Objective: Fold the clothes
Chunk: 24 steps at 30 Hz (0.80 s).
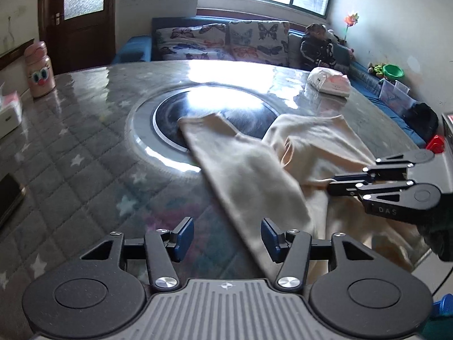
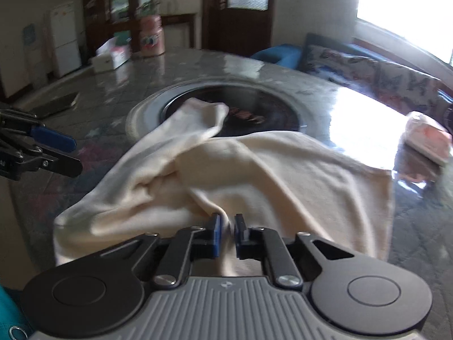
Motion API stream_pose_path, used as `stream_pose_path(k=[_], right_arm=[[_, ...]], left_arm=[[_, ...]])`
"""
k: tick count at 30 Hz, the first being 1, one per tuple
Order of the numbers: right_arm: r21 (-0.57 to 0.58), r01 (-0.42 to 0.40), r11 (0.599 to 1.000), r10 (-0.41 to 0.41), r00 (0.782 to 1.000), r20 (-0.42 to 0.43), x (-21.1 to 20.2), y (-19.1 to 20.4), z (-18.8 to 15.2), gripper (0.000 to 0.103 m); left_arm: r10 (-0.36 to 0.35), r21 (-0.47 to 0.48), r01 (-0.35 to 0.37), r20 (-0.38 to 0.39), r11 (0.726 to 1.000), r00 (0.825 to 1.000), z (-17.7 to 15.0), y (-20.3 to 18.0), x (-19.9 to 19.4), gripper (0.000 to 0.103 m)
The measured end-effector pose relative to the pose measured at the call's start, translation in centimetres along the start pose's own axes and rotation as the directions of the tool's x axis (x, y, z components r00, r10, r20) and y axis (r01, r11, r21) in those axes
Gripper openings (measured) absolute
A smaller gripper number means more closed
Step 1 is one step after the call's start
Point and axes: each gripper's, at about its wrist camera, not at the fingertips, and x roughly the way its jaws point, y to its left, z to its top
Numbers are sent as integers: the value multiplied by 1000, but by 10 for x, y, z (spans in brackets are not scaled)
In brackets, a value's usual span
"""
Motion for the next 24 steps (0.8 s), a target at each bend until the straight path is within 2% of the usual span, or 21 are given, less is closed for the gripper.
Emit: stream_pose_path(k=[4, 8, 15, 18, 24], right_arm=[[68, 100, 993, -103, 993, 51, -25, -27, -6, 2], [147, 202, 968, -215, 973, 80, -48, -57, -14, 1], [138, 97, 986, -108, 991, 78, -46, -53, -14, 8], [133, 50, 990, -61, 995, 77, -45, -51, -15, 23], [47, -83, 995, 80, 995, 53, -14, -16, -3, 30]], left_arm=[[-14, 23, 14, 12, 1000, 1000, 15, -11, 16, 57], [-19, 67, 17, 23, 998, 1000, 30, -24, 35, 57], [-11, 42, 10, 20, 999, 1000, 49, -25, 63, 57], [4, 20, -4, 11, 1000, 1000, 48, -22, 68, 57], [38, -43, -38, -1, 998, 999, 43, -6, 67, 57]])
